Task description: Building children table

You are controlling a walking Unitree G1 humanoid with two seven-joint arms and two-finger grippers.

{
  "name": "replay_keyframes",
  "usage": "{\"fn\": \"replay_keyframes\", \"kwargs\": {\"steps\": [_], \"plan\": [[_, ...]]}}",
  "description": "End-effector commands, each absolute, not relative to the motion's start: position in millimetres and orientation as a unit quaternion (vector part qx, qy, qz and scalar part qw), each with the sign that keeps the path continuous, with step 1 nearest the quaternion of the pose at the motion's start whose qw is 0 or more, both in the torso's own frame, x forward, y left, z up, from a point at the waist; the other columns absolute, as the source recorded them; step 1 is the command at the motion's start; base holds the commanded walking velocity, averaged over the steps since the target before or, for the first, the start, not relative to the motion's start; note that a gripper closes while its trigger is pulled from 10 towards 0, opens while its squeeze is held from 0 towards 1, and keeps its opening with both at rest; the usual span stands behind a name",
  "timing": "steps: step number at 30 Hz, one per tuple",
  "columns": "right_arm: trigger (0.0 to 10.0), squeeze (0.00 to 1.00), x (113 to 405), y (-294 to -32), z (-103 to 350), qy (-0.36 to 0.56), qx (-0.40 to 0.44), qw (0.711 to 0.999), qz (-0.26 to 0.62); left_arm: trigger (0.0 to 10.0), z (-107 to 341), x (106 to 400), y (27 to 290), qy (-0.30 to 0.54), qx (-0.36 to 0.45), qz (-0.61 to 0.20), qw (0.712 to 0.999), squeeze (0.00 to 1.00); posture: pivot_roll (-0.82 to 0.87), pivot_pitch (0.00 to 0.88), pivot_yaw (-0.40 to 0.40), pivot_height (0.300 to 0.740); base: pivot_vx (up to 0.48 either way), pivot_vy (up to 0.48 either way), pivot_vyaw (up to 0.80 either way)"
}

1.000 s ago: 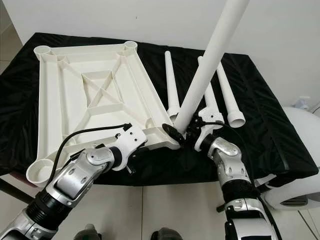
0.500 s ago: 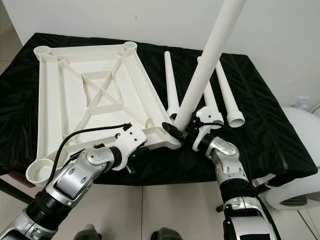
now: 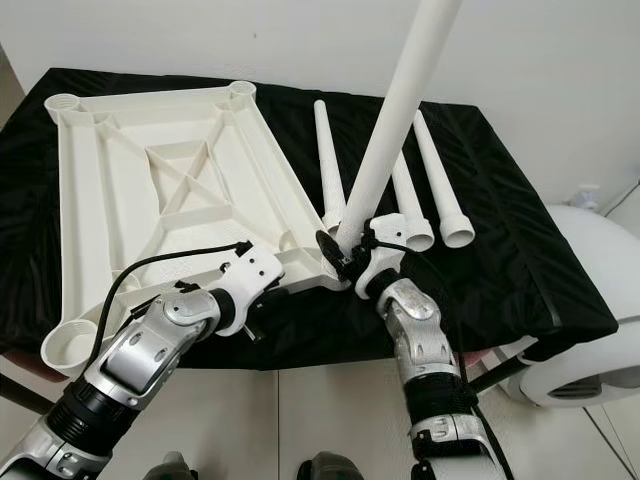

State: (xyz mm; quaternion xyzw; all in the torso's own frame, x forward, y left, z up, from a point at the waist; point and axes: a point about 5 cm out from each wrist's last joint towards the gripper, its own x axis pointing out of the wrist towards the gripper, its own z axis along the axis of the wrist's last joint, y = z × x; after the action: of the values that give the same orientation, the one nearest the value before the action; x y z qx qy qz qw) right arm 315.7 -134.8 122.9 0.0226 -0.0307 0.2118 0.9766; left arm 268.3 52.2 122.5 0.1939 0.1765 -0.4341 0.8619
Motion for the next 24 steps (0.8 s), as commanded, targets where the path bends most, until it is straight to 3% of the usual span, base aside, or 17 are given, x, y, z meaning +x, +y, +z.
{"fn": "replay_keyframes", "kwargs": {"steps": [1, 4, 12, 18, 19, 20, 21, 24], "plan": [[10.0, 0.0, 318, -134, 125, -0.024, 0.023, 0.984, 0.176, 10.0, 117, 254, 35, 0.184, 0.18, -0.49, 0.833, 0.0, 0.0, 0.021, -0.096, 0.74, 0.0, 0.0, 0.0], [10.0, 0.0, 311, -120, 122, -0.028, 0.038, 0.991, 0.123, 10.0, 117, 254, 34, 0.184, 0.18, -0.49, 0.833, 0.0, 0.0, 0.023, -0.093, 0.74, 0.0, 0.0, 0.0], [10.0, 0.0, 308, -113, 121, -0.018, 0.036, 0.999, 0.034, 10.0, 117, 254, 35, 0.185, 0.181, -0.491, 0.832, 0.0, 0.01, 0.023, -0.088, 0.74, 0.0, 0.0, 0.0], [10.0, 0.0, 308, -115, 123, -0.019, 0.048, 0.998, 0.027, 10.0, 117, 253, 36, 0.186, 0.182, -0.492, 0.831, 0.0, 0.01, 0.023, -0.086, 0.74, 0.0, 0.0, 0.0], [10.0, 0.36, 307, -117, 124, -0.022, 0.05, 0.998, 0.029, 10.0, 117, 253, 36, 0.186, 0.182, -0.492, 0.831, 0.0, 0.01, 0.023, -0.086, 0.74, 0.0, 0.0, 0.0], [10.0, 0.36, 307, -117, 124, -0.022, 0.05, 0.998, 0.029, 10.0, 117, 253, 36, 0.186, 0.182, -0.492, 0.831, 0.0, 0.01, 0.023, -0.086, 0.74, 0.0, 0.0, 0.0], [10.0, 1.0, 306, -119, 125, -0.027, 0.063, 0.997, 0.047, 10.0, 117, 253, 36, 0.186, 0.182, -0.493, 0.831, 0.0, 0.0, 0.022, -0.085, 0.74, 0.0, 0.0, 0.0], [10.0, 1.0, 303, -120, 130, -0.047, 0.076, 0.993, 0.072, 10.0, 117, 253, 35, 0.186, 0.181, -0.493, 0.83, 0.0, 0.0, 0.021, -0.086, 0.74, 0.0, 0.0, 0.0]]}}
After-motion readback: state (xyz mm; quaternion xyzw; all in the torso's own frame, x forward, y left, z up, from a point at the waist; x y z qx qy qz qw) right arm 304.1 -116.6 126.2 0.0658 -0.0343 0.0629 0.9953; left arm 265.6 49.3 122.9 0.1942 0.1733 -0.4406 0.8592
